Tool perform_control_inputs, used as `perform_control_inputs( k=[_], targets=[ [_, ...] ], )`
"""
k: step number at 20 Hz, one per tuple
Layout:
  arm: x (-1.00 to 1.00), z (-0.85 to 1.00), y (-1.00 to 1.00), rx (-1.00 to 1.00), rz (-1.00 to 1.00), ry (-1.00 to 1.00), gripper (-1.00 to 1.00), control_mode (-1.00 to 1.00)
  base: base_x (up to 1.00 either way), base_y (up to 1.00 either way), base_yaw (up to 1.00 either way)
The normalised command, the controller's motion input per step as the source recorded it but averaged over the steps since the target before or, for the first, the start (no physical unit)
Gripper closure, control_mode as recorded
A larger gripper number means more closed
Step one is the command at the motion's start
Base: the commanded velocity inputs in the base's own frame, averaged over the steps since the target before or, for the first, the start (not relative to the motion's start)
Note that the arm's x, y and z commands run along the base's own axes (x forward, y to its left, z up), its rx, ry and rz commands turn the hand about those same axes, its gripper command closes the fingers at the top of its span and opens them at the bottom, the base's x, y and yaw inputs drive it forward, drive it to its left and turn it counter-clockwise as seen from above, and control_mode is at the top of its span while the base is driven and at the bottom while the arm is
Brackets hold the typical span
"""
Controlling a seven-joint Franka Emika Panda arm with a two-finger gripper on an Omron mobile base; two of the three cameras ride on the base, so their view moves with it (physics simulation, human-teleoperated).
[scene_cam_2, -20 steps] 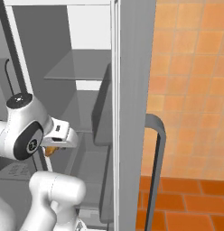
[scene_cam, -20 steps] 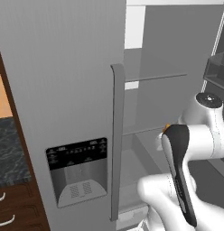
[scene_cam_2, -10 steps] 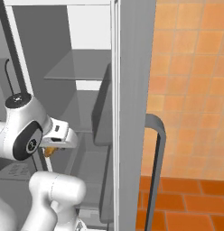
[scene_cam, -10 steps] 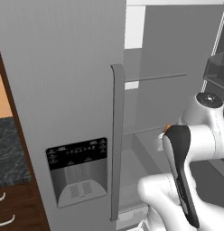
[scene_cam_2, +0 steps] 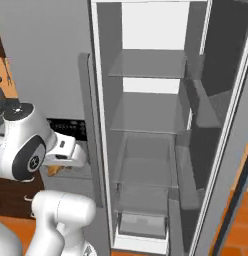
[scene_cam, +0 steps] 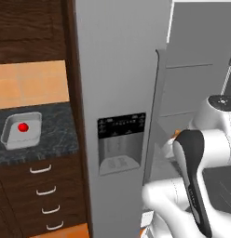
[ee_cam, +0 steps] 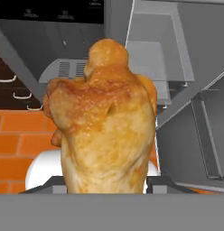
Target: Place one tomato and one chicken drumstick in each tupperware on the nearby counter, to pack two identical lunches.
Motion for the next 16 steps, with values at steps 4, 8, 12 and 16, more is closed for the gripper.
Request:
perform_control_inputs(
  k=[4,8,12,16],
  targets=[
    [0.0,0.0,0.0,0.0,0.0,0.0,1.0,1.0,-0.37,1.0,0.2],
    [0.0,0.0,0.0,0.0,0.0,0.0,1.0,1.0,-0.02,1.0,0.15],
    [0.0,0.0,0.0,0.0,0.0,0.0,1.0,1.0,0.1,1.0,0.0],
    [0.0,0.0,0.0,0.0,0.0,0.0,1.0,1.0,0.65,1.0,-0.06]
  ],
)
